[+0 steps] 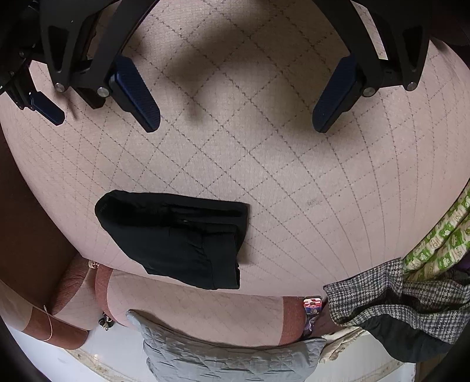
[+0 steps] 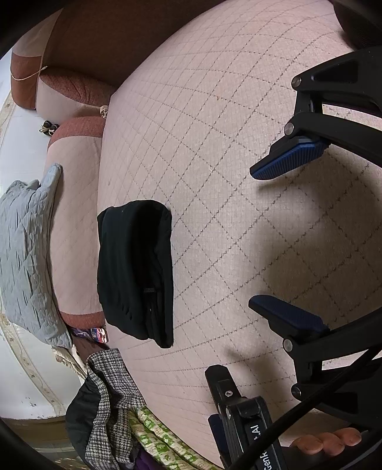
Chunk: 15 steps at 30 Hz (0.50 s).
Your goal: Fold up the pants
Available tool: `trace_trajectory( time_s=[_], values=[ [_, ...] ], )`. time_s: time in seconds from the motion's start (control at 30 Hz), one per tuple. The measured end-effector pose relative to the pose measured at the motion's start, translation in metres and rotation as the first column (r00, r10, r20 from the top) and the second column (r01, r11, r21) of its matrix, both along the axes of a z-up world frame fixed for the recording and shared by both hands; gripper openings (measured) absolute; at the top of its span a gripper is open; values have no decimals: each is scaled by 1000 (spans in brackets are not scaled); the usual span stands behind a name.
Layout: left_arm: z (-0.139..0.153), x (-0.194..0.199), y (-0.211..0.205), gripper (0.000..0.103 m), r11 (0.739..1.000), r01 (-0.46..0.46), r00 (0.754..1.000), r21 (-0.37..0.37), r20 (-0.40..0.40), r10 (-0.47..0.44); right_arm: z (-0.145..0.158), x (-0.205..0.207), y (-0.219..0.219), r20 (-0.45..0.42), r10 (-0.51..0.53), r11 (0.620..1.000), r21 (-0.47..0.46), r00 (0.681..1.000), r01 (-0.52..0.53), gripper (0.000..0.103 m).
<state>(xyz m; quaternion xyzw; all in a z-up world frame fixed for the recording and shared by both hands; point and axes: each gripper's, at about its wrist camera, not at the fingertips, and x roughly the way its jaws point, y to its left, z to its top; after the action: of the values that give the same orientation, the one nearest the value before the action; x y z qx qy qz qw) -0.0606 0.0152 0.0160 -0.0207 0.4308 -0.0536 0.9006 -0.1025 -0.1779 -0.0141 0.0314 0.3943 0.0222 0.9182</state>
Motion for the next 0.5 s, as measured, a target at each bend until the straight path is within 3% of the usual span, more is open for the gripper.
trace_trajectory(
  time_s=[0.5],
  values=[
    [-7, 2, 1, 103, 1000, 0, 999, -10, -42, -1, 3, -3, 0, 13, 3, 1000, 2, 1000, -3, 85]
  ],
)
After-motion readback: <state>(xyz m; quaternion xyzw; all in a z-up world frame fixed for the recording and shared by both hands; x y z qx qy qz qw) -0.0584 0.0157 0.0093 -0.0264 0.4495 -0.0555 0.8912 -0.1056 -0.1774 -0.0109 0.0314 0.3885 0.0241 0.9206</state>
